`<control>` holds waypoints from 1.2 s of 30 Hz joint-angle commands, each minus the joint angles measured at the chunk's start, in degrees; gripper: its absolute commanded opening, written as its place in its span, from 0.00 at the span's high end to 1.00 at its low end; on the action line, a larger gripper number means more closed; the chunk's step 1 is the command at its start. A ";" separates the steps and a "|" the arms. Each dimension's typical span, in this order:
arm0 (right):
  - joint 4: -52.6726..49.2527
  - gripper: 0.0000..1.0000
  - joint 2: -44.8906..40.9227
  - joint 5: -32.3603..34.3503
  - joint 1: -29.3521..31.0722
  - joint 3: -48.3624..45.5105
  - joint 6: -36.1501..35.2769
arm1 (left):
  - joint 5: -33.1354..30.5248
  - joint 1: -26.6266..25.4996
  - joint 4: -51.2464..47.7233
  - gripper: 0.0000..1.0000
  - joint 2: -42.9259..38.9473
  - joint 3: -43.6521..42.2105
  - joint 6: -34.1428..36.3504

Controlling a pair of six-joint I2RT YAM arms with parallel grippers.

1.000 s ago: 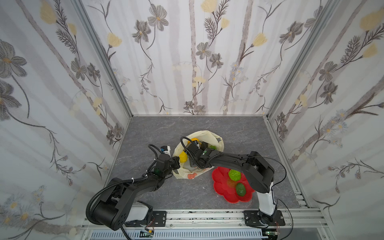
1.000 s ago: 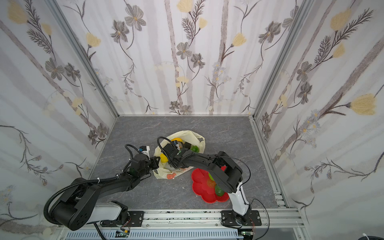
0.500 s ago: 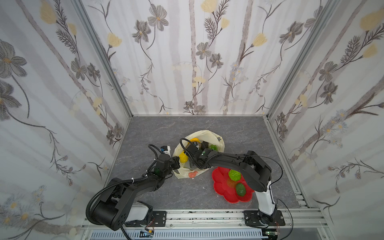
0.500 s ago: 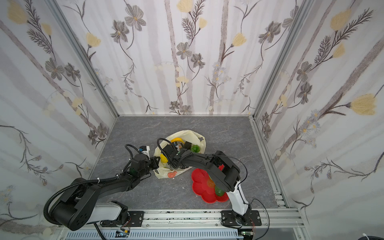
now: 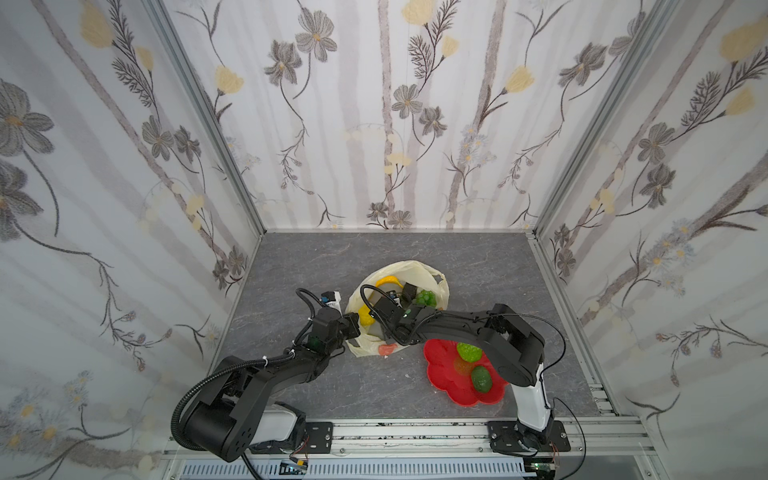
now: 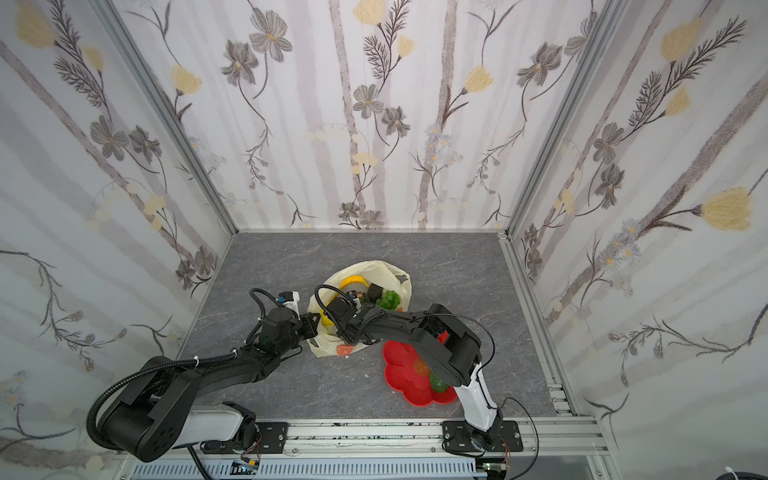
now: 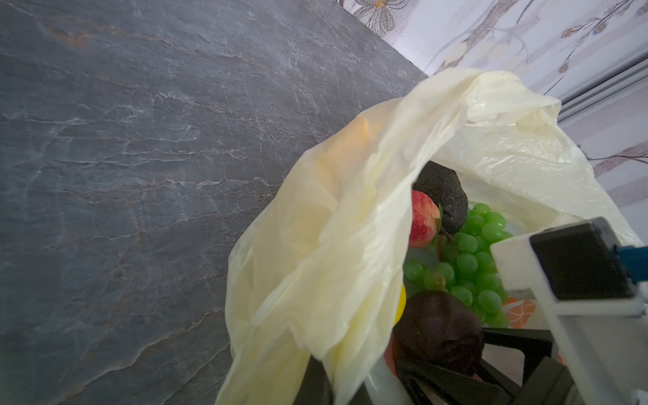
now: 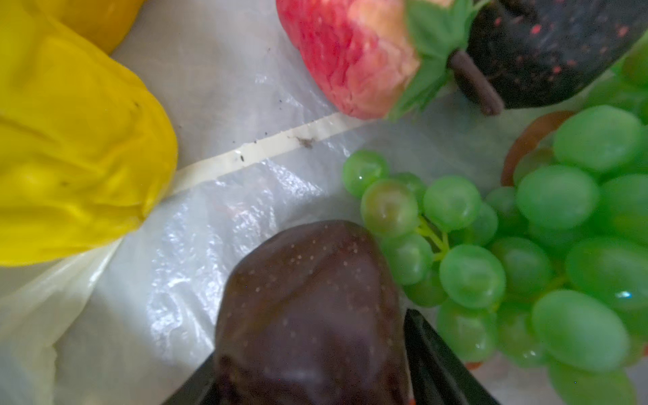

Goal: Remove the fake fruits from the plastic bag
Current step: 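Grasp the dark purple plum in the bag with the right gripper, then lift the plum out and carry it over the red plate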

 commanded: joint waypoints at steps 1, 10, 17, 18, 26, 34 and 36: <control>1.09 0.41 -0.89 1.50 0.08 -0.67 0.41 | -0.38 0.02 0.43 1.00 -0.42 0.26 0.56; 1.91 0.59 -4.23 1.82 0.20 -0.27 -3.22 | -0.23 0.01 0.43 1.00 -0.37 0.31 0.49; 2.07 0.63 -5.60 0.69 -0.32 -0.24 -3.59 | -0.08 0.02 0.43 1.00 -0.51 0.30 0.65; 2.06 0.63 -5.73 0.62 -0.33 -0.28 -3.69 | -0.10 0.10 0.43 1.00 -0.51 0.28 0.58; 3.10 0.62 -7.23 -2.30 -0.83 -0.32 -4.68 | 0.51 0.06 0.44 1.00 0.06 0.54 0.62; 6.12 0.62 -7.64 -8.43 -3.76 -0.27 -4.71 | -0.78 -1.95 0.43 1.00 -1.03 0.75 2.25; 5.21 0.62 -8.08 -8.30 -3.78 0.19 -5.06 | -0.96 -1.93 0.41 1.00 -0.95 0.75 2.37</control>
